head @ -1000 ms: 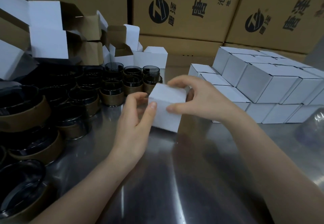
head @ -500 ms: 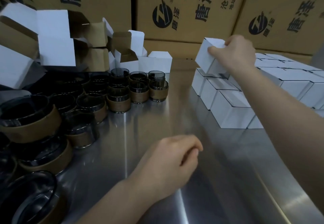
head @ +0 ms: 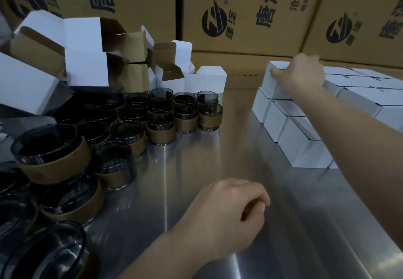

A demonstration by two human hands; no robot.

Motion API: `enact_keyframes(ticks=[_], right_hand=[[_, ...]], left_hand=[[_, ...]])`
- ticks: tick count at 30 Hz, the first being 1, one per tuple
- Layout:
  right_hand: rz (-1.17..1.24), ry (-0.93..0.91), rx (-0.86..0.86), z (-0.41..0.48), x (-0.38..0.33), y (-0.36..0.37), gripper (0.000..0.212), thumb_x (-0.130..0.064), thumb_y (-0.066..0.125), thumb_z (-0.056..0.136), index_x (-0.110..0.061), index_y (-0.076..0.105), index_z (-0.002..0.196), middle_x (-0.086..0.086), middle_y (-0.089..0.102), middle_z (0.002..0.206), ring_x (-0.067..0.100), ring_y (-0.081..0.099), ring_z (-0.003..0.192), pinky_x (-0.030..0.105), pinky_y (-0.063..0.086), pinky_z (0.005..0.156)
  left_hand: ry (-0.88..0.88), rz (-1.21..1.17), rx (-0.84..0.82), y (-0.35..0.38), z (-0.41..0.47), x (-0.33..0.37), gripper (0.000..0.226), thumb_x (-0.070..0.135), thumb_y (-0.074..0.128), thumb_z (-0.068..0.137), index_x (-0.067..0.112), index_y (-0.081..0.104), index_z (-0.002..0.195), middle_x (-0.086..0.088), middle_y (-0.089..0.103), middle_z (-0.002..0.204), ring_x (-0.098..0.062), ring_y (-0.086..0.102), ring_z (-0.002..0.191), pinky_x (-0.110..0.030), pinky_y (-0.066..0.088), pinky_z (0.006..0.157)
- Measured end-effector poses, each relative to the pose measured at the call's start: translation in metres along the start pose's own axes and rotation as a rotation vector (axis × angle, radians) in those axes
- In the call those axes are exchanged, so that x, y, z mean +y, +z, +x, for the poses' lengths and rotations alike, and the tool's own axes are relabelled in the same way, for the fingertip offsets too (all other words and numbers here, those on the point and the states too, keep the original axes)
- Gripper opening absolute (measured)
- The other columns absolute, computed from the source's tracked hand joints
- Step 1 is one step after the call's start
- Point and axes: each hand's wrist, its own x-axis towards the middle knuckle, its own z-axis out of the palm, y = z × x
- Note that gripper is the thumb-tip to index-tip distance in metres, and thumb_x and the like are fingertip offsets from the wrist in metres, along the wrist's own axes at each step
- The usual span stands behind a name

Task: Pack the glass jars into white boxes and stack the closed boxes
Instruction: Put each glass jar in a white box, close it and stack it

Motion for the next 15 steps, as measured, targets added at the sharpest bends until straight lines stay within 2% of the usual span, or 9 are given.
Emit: enact_keyframes(ticks=[5,9,12,13,15], right_hand=[[-0.010,-0.025,-0.029,0.000,-0.002,0.001,0.049,-0.044,0.066,0.088,0.002,0.057,0.103,0.021,0.043,0.129,0.039,0.056,0.094,0.038,0.038,0.067],[-0.077,-0.034,0.003,-0.006,-0.011,-0.005,0.049,-0.048,0.061,0.090,0.000,0.056,0.093,0.019,0.038,0.132,0.029,0.044,0.067,0.036,0.036,0.062],[0.009,-0.187,0.065,-0.021,-0.031,-0.005,0.033,-0.033,0.051,0.094,-0.001,0.055,0.094,0.018,0.043,0.126,0.033,0.046,0.074,0.037,0.037,0.065],[0.083,-0.255,0.036,-0.028,-0.041,-0.004,0.029,-0.029,0.049,0.094,-0.002,0.058,0.098,0.016,0.049,0.122,0.034,0.050,0.079,0.037,0.039,0.068],[0.272,-0.376,-0.099,-0.045,-0.066,-0.001,0.027,-0.024,0.049,0.092,-0.009,0.065,0.109,0.008,0.061,0.113,0.025,0.057,0.091,0.032,0.042,0.074]], left_hand=[[-0.005,-0.013,0.001,0.000,0.000,-0.001,0.017,0.023,0.050,0.087,0.020,0.067,0.091,0.003,0.063,0.077,-0.010,0.055,0.074,-0.033,0.046,0.068],[-0.025,-0.009,-0.003,0.000,0.001,-0.001,0.019,0.025,0.049,0.087,0.021,0.067,0.092,0.004,0.064,0.079,-0.010,0.056,0.076,-0.032,0.047,0.069],[-0.041,-0.020,-0.002,0.000,0.001,-0.002,0.019,0.025,0.049,0.087,0.022,0.067,0.092,0.004,0.064,0.080,-0.010,0.056,0.076,-0.032,0.046,0.069],[-0.037,-0.021,0.008,0.000,0.001,-0.002,0.019,0.025,0.049,0.087,0.022,0.067,0.092,0.004,0.064,0.080,-0.010,0.056,0.076,-0.032,0.046,0.069],[-0.033,-0.031,0.000,0.000,0.000,-0.002,0.017,0.024,0.050,0.088,0.022,0.067,0.092,0.004,0.064,0.080,-0.010,0.057,0.077,-0.032,0.047,0.070]])
